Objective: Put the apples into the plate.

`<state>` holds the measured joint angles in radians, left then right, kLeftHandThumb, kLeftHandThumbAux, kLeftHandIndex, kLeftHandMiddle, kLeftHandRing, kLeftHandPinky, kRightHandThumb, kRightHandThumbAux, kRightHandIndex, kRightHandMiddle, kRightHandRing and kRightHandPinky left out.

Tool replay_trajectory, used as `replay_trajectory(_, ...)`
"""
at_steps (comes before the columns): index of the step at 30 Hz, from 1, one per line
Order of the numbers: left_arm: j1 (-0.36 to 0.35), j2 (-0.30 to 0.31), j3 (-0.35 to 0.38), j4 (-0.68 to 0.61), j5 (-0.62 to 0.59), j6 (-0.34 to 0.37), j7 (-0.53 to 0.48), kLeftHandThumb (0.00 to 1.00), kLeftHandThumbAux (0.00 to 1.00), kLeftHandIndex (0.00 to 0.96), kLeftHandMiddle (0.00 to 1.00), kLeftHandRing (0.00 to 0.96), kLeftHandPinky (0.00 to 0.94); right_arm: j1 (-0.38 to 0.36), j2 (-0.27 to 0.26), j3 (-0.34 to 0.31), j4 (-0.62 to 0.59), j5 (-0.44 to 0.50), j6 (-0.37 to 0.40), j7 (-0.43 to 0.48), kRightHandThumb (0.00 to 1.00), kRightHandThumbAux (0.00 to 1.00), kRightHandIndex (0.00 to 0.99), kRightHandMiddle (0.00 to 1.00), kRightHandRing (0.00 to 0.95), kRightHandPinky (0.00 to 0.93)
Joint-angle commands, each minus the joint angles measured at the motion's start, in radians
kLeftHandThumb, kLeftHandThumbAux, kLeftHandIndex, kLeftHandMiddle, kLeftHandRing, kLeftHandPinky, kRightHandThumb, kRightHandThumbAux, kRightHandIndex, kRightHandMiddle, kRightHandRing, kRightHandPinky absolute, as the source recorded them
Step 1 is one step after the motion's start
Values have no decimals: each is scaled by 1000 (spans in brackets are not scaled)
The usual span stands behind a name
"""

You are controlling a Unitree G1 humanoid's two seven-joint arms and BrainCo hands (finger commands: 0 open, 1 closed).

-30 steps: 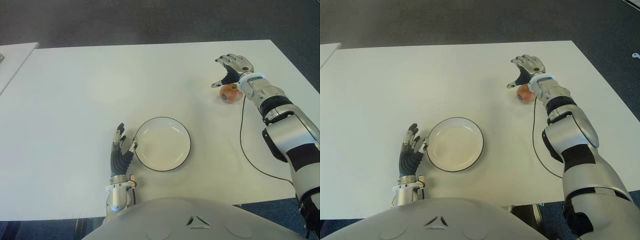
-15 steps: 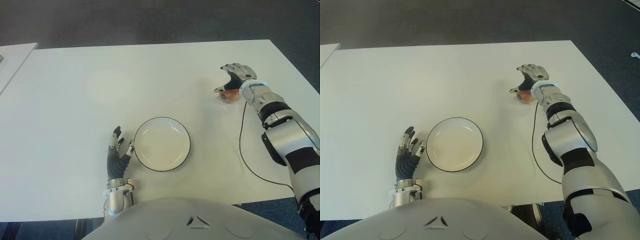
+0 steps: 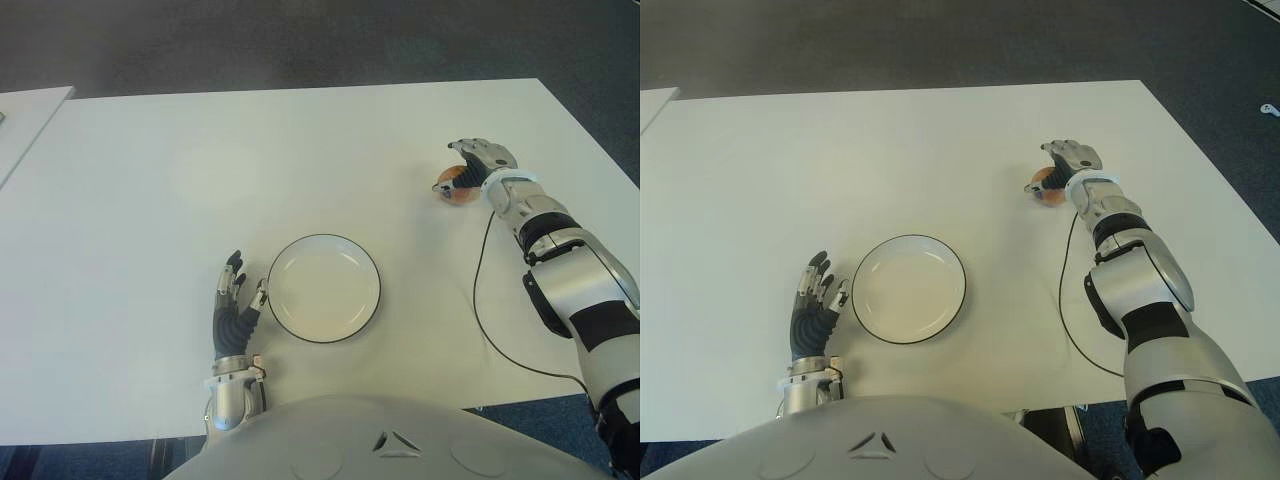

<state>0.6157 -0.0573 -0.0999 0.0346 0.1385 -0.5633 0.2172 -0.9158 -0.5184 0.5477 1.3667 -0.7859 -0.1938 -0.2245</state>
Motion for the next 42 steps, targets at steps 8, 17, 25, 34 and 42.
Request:
replay_trajectory(8, 17, 15, 29, 26, -22, -2, -19, 0, 654, 115, 44, 33, 52, 51, 15, -16, 8, 21, 33, 18, 138, 502, 2, 33, 20, 48)
replay_trajectory(17, 2, 36, 59, 88, -61, -41, -58, 0, 593, 124, 43, 32, 56, 85, 14, -23, 10, 26, 51, 11, 143, 520, 2, 34, 24, 51)
replay_trajectory(25, -7, 40, 79, 131, -93, -78, -82, 3, 519, 115, 32, 21, 52, 102, 25, -27, 10, 36, 61, 8, 148, 539, 0, 40, 30, 54)
replay_trajectory(34, -6, 45, 107, 169, -91, -126, -90, 0, 486, 111, 39, 26, 61, 126, 46, -29, 14, 48, 74, 9, 140, 553, 1, 47, 38, 59)
replay_trajectory(42, 14, 44, 129, 165, -29, -152, -56, 0, 491, 103, 49, 50, 93, 170, 70, -38, 24, 54, 89, -15, 190, 529, 6, 51, 36, 58)
